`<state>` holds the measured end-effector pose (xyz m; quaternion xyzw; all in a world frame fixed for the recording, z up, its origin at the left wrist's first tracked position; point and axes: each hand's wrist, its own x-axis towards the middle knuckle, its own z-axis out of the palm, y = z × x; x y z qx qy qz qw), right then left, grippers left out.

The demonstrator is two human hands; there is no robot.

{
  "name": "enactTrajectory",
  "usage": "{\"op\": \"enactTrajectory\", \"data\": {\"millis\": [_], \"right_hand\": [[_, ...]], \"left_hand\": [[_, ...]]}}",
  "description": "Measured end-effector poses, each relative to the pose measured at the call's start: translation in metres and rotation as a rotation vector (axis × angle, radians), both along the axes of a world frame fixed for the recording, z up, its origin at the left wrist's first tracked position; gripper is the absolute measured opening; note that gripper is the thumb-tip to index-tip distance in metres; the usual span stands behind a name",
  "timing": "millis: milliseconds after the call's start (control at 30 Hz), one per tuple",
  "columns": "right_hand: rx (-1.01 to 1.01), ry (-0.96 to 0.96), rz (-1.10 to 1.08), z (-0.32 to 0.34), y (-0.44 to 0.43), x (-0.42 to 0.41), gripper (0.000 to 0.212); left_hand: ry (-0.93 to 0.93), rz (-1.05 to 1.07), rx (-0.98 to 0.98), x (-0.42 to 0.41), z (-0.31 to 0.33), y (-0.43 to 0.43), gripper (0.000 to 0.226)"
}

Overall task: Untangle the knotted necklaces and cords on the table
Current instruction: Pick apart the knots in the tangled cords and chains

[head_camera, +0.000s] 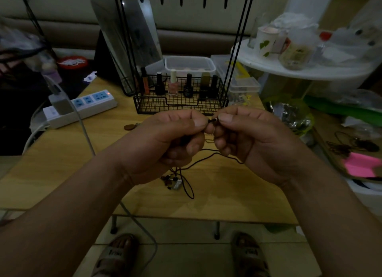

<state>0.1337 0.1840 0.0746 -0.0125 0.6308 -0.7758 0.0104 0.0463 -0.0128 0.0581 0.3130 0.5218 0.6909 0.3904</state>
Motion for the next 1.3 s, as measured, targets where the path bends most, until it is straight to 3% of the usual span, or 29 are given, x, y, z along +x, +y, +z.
{"op": "enactTrajectory", "data": {"millis": [633,900,967,1100,1200,1300], "right_hand": [[0.062,0.070,-0.069,0.004,-0.005,0.002,0.004],[0.113,0.125,-0.063,0.004,-0.012,0.001,0.016],[0.183,0.148,-0.108,0.004,-0.014,0.001,0.012],[0.510,0.227,-0.250,0.003,-0.020,0.003,0.014],[0.617,0.241,-0.288,0.003,-0.022,0.003,0.011],[0.566,0.219,-0.299,0.005,-0.020,0.002,0.016]], "left_hand": [[0.133,0.147,-0.040,0.009,0.011,0.000,0.006],[0.191,0.154,-0.041,0.011,0.017,-0.001,0.015],[0.208,0.172,-0.045,0.011,0.018,-0.001,0.020],[0.254,0.227,-0.072,0.010,0.016,-0.001,0.018],[0.379,0.332,-0.126,0.012,0.015,0.000,0.012],[0.655,0.418,-0.151,0.015,0.014,0.000,0.016]]}}
